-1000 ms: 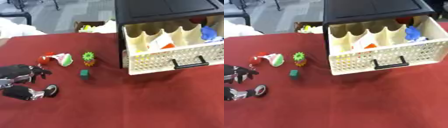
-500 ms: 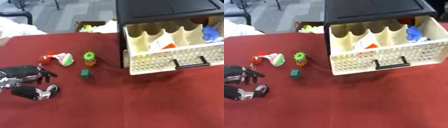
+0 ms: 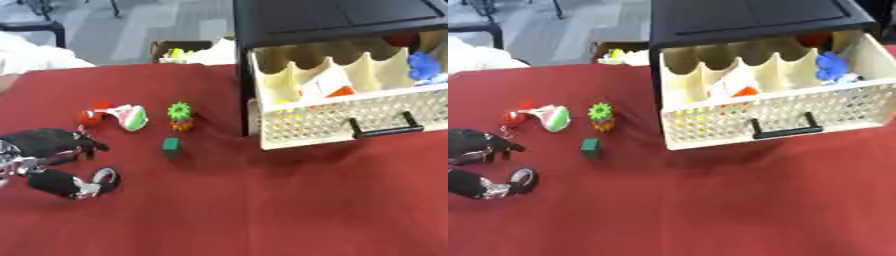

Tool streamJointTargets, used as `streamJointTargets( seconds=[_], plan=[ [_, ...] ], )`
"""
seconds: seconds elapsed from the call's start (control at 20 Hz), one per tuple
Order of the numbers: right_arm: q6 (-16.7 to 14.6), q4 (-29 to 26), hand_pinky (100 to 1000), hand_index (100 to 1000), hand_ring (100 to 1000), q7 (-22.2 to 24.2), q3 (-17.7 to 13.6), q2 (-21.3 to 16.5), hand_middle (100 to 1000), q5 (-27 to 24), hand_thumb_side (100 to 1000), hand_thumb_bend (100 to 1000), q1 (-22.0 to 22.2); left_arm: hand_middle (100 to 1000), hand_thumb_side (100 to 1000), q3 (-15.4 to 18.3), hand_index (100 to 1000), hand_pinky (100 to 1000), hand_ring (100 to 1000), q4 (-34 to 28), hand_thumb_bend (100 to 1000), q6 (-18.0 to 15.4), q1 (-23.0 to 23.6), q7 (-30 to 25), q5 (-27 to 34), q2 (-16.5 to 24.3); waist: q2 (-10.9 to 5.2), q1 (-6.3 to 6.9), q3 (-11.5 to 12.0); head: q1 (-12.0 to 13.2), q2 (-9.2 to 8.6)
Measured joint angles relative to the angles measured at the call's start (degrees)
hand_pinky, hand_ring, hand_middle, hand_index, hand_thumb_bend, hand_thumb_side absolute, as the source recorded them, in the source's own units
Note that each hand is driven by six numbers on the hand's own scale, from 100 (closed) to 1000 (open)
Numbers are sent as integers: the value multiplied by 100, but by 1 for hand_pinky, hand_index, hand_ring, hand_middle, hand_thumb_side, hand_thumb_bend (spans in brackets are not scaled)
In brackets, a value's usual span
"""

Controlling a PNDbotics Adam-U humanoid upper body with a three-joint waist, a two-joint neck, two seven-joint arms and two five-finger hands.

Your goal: Pick up objects from table and place into drawer.

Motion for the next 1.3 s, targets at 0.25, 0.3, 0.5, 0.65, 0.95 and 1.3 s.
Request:
streamJointTargets(
  seconds=[0.25, 0.3, 0.5, 0.65, 0.95, 1.3],
  plan=[
    [-5, 0, 382, 750, 498, -5, 0, 0, 487, -1, 1000, 100, -5, 706, 970, -33, 977, 531, 650, 79, 464, 60, 16, -88, -34, -23, 2, -11, -6, 7, -1],
    [-6, 0, 381, 750, 497, -6, 0, 0, 487, -3, 1000, 100, -8, 698, 972, -33, 974, 527, 644, 95, 455, 71, 25, -103, -25, -44, 2, -16, -6, 8, -1],
    [-8, 0, 381, 750, 497, -10, 0, 0, 486, -17, 1000, 100, -29, 682, 973, -35, 967, 507, 624, 100, 434, 92, 49, -105, 116, -74, 2, -45, -13, 11, -1],
    [3, 0, 380, 749, 496, -19, 0, 6, 486, -25, 1000, 100, -29, 666, 961, -39, 960, 495, 606, 100, 423, 132, 50, -52, 216, -114, 2, -46, -23, 15, -1],
    [17, 0, 380, 747, 496, -25, 0, 51, 486, -45, 1000, 100, -31, 657, 931, -69, 948, 490, 597, 223, 439, 232, 49, 107, 63, -213, 2, -64, -45, 39, -40],
    [15, 0, 376, 745, 493, -27, -2, 56, 484, -47, 1000, 100, -31, 678, 922, -69, 954, 504, 614, 493, 453, 151, 48, 226, -347, -304, 2, -71, -56, 44, -46]
  ],
)
